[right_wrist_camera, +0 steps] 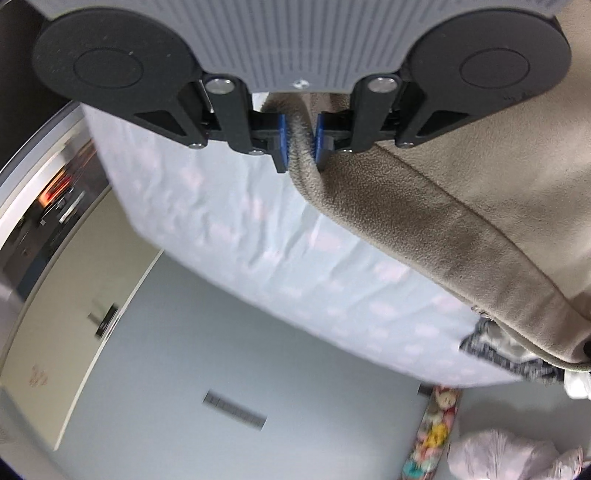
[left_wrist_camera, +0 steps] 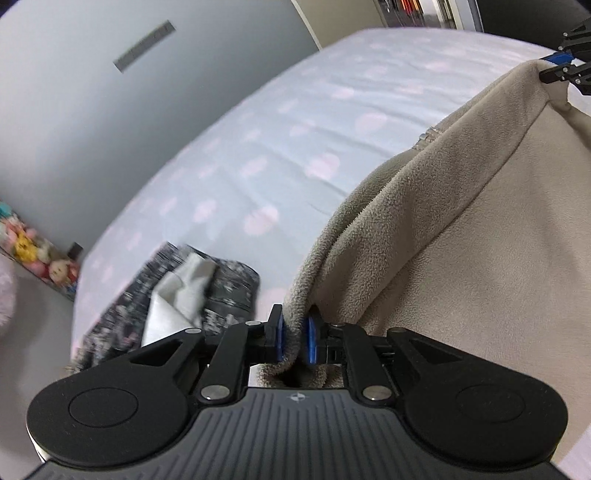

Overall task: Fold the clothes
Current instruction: 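Lower the hem onto the hoodie and open both grippers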

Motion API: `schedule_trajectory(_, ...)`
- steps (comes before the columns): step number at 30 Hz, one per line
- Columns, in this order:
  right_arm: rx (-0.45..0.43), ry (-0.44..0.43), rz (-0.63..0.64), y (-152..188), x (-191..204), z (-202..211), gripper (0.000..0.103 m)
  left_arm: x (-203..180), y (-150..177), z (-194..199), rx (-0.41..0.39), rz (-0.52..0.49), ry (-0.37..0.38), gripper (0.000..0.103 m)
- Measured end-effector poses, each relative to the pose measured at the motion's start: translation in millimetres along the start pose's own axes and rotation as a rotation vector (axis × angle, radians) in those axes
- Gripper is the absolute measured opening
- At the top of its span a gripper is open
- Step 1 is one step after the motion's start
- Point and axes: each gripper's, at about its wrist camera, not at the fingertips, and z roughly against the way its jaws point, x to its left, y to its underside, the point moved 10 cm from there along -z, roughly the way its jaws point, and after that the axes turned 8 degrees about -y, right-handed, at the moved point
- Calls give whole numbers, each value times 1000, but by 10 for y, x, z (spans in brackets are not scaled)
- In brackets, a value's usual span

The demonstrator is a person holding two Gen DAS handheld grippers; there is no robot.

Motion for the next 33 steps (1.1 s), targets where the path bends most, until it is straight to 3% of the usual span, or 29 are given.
schedule_trajectory(2,22,-6,-5,76,22,-111,19,11,-9,-100,4,12,-2,16)
schedule_trajectory(6,-5,26,-54,20,-72,-137,39,108,-35,-129,-7,52,-16,25)
schedule_trajectory(10,-39,25,-140,-56,-164,27,44,281,-95,-24,-29,101,-57,50)
schedule_trajectory(17,-42,-15,-339,268,-90,512,53,420,325,274,-13,226,-47,51)
schedule_trajectory(23,27,-84,-664,961,60,831,60,330,989,512,31,437,11,51)
schedule_trajectory(25,38,-111,-759,1162,101,914,64,248,1149,601,11,485,46,52)
schedule_trajectory(29,59,-159,-902,1544,189,983,79,191,1529,633,4,689,95,52)
schedule_trajectory(31,79,-188,-994,1738,211,963,80,163,1691,613,5,813,121,53)
schedule_trajectory(33,44,-226,-1078,1802,161,982,80,115,1812,588,-7,916,162,53)
